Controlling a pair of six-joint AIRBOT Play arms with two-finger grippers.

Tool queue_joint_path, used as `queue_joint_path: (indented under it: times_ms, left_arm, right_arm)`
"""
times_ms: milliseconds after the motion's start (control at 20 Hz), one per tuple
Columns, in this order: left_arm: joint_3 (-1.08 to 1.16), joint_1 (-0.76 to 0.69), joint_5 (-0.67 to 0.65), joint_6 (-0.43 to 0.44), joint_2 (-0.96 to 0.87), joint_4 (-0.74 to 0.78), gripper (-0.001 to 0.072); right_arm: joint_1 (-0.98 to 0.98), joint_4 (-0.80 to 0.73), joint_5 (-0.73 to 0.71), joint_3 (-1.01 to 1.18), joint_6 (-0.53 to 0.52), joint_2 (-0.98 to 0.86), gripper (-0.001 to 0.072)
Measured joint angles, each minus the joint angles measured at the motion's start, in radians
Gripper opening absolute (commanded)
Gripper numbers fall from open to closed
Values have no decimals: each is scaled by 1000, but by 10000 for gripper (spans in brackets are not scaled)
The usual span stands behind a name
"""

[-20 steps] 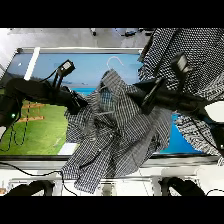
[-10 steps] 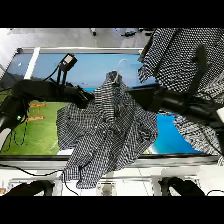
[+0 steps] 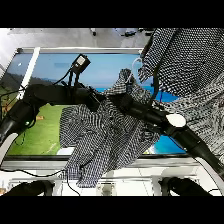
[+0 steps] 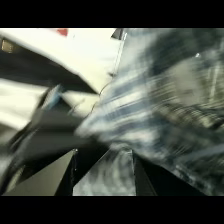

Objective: Fold the clothes and pants, and hang the long-sleeved shirts on hangers.

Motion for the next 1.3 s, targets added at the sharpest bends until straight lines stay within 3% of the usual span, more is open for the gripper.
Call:
queue_joint_path:
  times_ms: [250,550,1050,1300]
  left_arm:
    - [0,-29,-10,-2,15,1,34]
    - [2,-41,-9,-2,20,2,34]
    - [0,76,-47,-24,19,41,34]
    - [0,70,-23,-24,19,14,34]
  right_arm:
    - [13,219,-81,-6,-184,-45,359]
    - [14,288,-55,78,-338,-49,358]
    - [15,137,74,106,-313,-46,358]
    - [16,109,64,106,-309,-55,360]
